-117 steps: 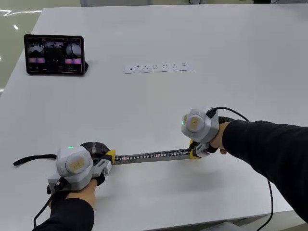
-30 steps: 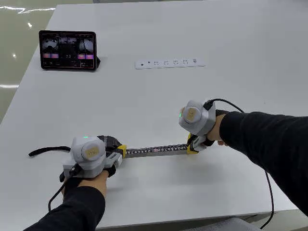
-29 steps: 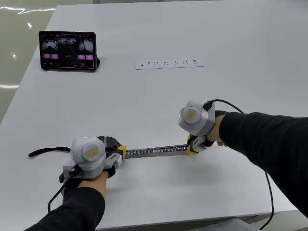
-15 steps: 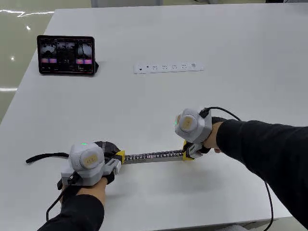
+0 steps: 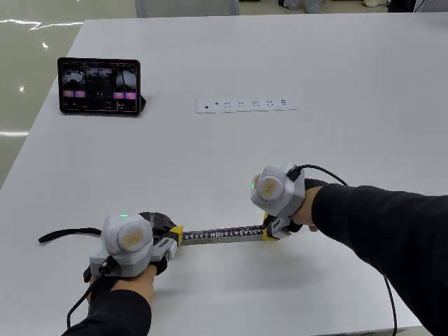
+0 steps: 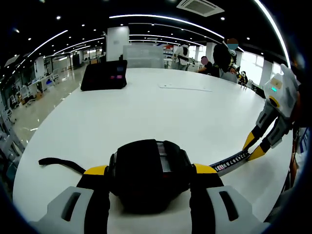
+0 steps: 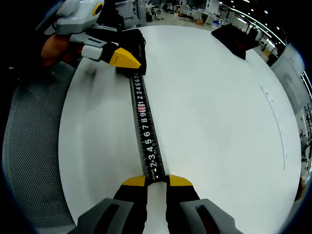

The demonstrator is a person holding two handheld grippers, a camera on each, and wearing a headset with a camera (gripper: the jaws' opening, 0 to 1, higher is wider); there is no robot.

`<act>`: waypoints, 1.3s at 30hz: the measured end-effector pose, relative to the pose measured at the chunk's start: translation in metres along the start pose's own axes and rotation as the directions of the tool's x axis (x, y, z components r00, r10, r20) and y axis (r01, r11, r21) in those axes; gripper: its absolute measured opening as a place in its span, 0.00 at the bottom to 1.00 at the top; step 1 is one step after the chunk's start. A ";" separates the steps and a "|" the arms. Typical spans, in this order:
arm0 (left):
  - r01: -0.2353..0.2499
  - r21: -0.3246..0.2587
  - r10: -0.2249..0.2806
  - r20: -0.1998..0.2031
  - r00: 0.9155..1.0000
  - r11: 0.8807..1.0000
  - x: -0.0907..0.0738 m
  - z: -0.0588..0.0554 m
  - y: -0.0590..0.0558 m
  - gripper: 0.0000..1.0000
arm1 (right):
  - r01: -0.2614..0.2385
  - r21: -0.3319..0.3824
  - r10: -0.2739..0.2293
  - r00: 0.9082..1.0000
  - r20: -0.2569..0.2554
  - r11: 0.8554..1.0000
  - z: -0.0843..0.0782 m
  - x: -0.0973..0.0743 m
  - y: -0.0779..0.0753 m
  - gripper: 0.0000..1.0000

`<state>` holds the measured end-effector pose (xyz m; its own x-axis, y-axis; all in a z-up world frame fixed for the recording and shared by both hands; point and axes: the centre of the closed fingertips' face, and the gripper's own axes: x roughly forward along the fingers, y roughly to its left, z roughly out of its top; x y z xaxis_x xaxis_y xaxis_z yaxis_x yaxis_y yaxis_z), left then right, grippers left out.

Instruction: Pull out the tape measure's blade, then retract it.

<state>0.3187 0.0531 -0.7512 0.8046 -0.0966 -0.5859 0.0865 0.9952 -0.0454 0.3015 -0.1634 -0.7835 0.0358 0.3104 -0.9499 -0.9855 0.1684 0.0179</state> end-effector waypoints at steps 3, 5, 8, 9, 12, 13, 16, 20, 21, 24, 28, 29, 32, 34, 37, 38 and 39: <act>0.001 -0.001 -0.001 -0.003 1.000 1.000 0.000 0.000 0.000 0.63 | -0.001 0.003 0.001 1.000 -0.001 1.000 0.002 0.000 0.000 0.10; 0.002 0.000 -0.002 -0.003 1.000 1.000 0.000 0.000 0.000 0.63 | 0.000 0.004 0.000 1.000 -0.003 1.000 0.002 0.001 0.001 0.10; 0.001 -0.001 -0.001 -0.002 1.000 1.000 0.000 0.000 0.000 0.63 | 0.001 0.003 -0.001 1.000 -0.004 1.000 0.003 0.001 0.001 0.10; 0.002 -0.001 -0.002 -0.002 1.000 1.000 0.000 0.000 -0.001 0.63 | 0.001 0.003 -0.001 1.000 -0.003 1.000 0.004 0.001 0.001 0.10; 0.002 -0.001 -0.002 -0.002 1.000 1.000 0.000 0.000 -0.001 0.63 | 0.001 0.005 -0.001 1.000 -0.002 1.000 0.005 0.001 0.001 0.10; 0.002 0.000 -0.002 -0.003 1.000 1.000 0.000 0.000 -0.001 0.63 | 0.002 0.005 -0.002 1.000 -0.001 1.000 0.005 0.001 0.001 0.10; 0.002 -0.001 -0.002 -0.003 1.000 1.000 0.000 0.000 -0.001 0.63 | 0.000 0.006 0.000 1.000 0.000 1.000 0.006 0.002 0.001 0.10; 0.002 -0.001 -0.002 -0.003 1.000 1.000 0.000 0.000 -0.001 0.63 | -0.002 0.002 0.002 1.000 -0.003 1.000 0.008 0.002 0.002 0.10; 0.002 -0.001 -0.002 -0.003 1.000 1.000 0.000 0.000 -0.001 0.63 | -0.003 0.003 0.003 1.000 -0.003 1.000 0.009 0.002 0.002 0.10; 0.004 -0.004 -0.004 -0.007 1.000 1.000 0.000 0.000 -0.001 0.63 | -0.007 0.007 0.007 1.000 0.001 1.000 0.010 0.003 0.002 0.10; 0.007 -0.006 -0.007 -0.009 1.000 1.000 0.000 -0.001 -0.001 0.62 | -0.008 0.005 0.008 1.000 0.004 1.000 0.011 0.003 0.002 0.10; 0.007 -0.007 -0.007 -0.010 1.000 1.000 0.000 -0.001 -0.001 0.62 | -0.008 0.005 0.007 1.000 0.005 1.000 0.012 0.003 0.002 0.10; 0.008 -0.007 -0.008 -0.011 1.000 1.000 0.000 -0.001 -0.001 0.62 | -0.007 0.006 0.006 1.000 0.006 1.000 0.013 0.003 0.002 0.10; 0.007 -0.007 -0.007 -0.011 1.000 1.000 -0.001 -0.001 -0.001 0.62 | -0.006 0.005 0.006 1.000 0.005 1.000 0.014 0.004 0.003 0.10; 0.006 -0.006 -0.007 -0.010 1.000 1.000 -0.001 -0.001 -0.001 0.62 | -0.004 0.002 0.004 1.000 0.004 1.000 0.016 0.004 0.003 0.10; 0.006 -0.006 -0.007 -0.010 1.000 1.000 -0.001 -0.001 -0.001 0.62 | -0.005 0.003 0.005 1.000 0.005 1.000 0.016 0.004 0.003 0.10; 0.006 -0.006 -0.006 -0.010 1.000 1.000 -0.001 -0.001 -0.001 0.62 | -0.005 0.002 0.005 1.000 0.006 1.000 0.016 0.004 0.003 0.10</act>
<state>0.3176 0.0524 -0.7511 0.7983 -0.1026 -0.5934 0.0879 0.9947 -0.0538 0.3015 -0.1462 -0.7822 0.0319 0.3169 -0.9479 -0.9853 0.1692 0.0234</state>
